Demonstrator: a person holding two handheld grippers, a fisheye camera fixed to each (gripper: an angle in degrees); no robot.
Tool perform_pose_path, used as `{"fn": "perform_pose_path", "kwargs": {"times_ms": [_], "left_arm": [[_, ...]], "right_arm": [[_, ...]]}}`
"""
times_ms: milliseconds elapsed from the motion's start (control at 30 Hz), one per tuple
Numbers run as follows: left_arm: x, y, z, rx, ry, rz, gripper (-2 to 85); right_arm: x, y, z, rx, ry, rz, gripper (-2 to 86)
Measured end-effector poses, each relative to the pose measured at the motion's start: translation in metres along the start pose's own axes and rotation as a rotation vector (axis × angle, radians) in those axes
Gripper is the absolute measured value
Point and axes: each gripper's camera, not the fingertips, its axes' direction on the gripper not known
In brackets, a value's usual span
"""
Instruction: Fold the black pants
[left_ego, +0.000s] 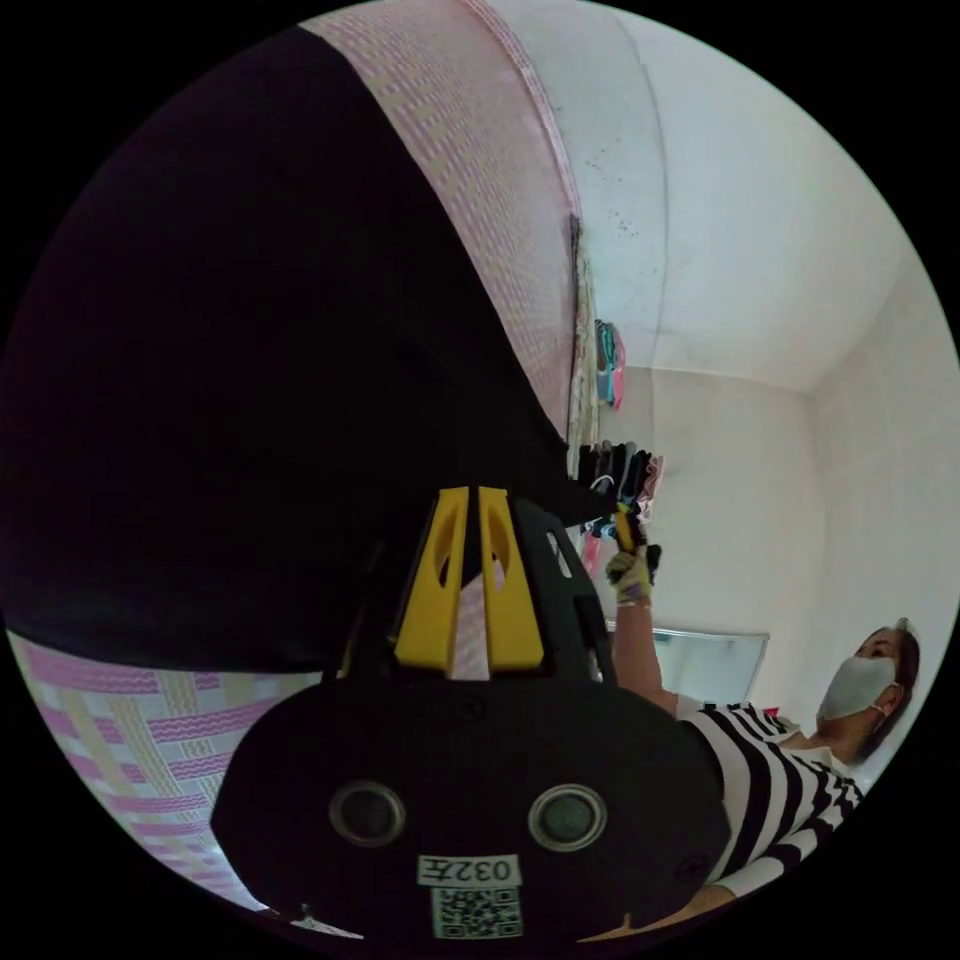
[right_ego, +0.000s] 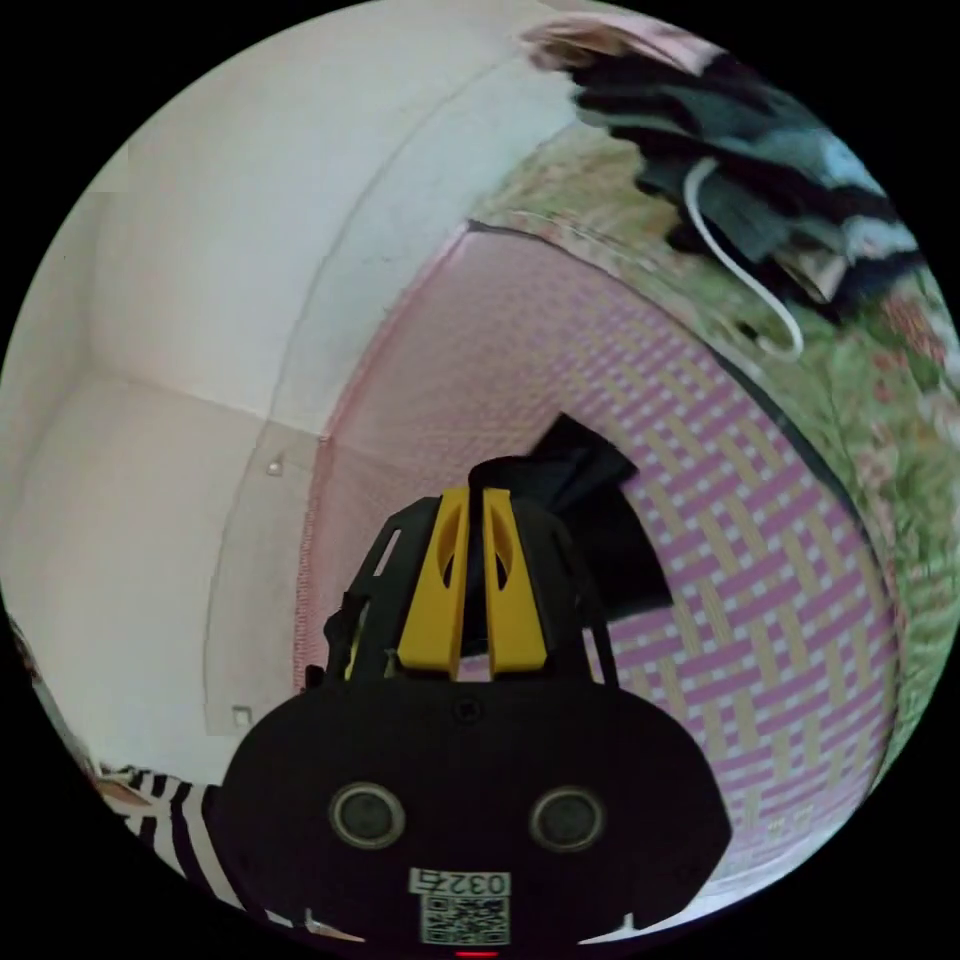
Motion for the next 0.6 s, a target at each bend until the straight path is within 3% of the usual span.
{"fn": "perform_pose_path", "kwargs": {"times_ms": [133, 367, 600], "left_arm": [[-0.004, -0.008, 0.012, -0.016, -0.022, -0.009, -1.2], [-0.010, -0.021, 0.027, -0.039, -0.051, -0.022, -0.9], [-0.012, -0.033, 0.036, -0.042, -0.040, -0.030, -0.9]], "right_arm": [[-0.033, -0.009, -0.024, 0.057, -0.022, -0.117, -0.6], [0.097, 0.040, 0.006, -0.063, 0.001, 0.270, -0.5], [0.080, 0.034, -0.001, -0.020, -0.017, 0.171, 0.9]]}}
